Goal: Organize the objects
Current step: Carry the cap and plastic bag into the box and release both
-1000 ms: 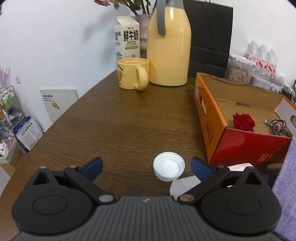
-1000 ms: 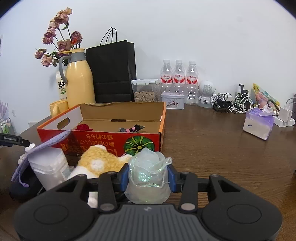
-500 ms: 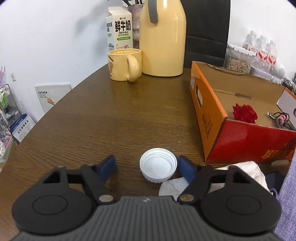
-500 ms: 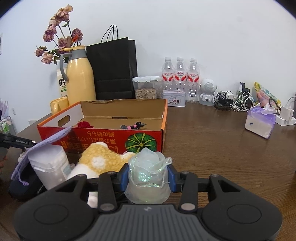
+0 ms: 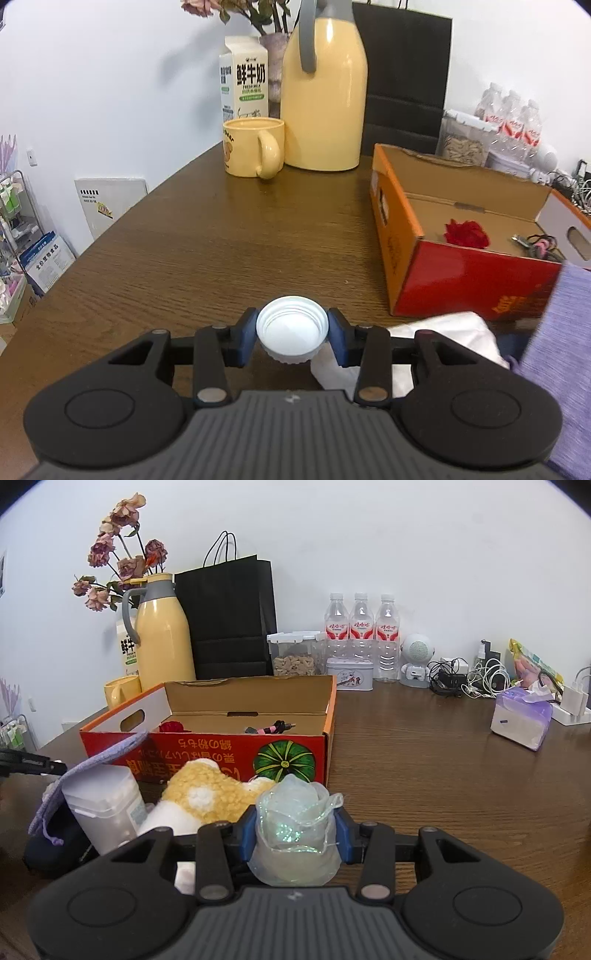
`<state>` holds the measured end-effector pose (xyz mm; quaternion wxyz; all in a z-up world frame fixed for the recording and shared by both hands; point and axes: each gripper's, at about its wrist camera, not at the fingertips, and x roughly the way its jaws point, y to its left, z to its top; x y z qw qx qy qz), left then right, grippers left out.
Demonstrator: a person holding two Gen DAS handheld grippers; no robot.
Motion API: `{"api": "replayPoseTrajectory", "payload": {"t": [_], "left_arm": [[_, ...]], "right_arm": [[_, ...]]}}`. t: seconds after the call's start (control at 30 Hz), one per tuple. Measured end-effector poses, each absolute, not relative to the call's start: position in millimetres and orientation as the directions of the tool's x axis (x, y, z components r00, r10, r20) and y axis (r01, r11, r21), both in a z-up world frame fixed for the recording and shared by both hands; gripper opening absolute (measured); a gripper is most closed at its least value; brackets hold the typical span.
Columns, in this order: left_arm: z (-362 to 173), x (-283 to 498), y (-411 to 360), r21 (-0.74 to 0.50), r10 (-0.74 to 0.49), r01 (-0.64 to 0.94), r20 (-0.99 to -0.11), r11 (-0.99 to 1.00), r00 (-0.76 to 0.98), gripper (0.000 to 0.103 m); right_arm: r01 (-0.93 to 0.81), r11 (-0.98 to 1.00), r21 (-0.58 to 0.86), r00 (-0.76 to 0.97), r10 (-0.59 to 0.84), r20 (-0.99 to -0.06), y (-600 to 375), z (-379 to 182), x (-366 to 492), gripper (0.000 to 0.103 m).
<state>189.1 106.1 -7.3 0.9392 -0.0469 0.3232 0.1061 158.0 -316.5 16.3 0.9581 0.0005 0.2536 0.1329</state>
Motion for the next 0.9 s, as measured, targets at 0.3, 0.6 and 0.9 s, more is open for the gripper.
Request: {"api": "replayPoseTrajectory", "payload": {"t": [0.3, 0.6, 0.9], "left_arm": [[27.4, 135.2, 74.0, -0.031, 0.102, -0.141, -0.545, 0.989, 0.832, 0.041], [58.1, 120.5, 30.7, -0.026, -0.011, -0.002, -0.467, 1.0, 0.884, 0.041], [78.5, 150.1, -2.7, 0.002, -0.077, 0.086, -0.43, 0.996, 0.9, 0.041]], "right_arm": [[-0.28, 0.957, 0.076, 0.838, 0.282, -0.467, -317.2, 20.1, 150.5, 0.041], [-0.333, 0.941, 0.067, 0.841, 0.328, -0.429, -310.4, 33.3, 143.4, 0.041], [-0.388, 0.921, 0.015, 0.857, 0.367, -0.361, -297.8, 62.0, 159.9, 0.041]]}}
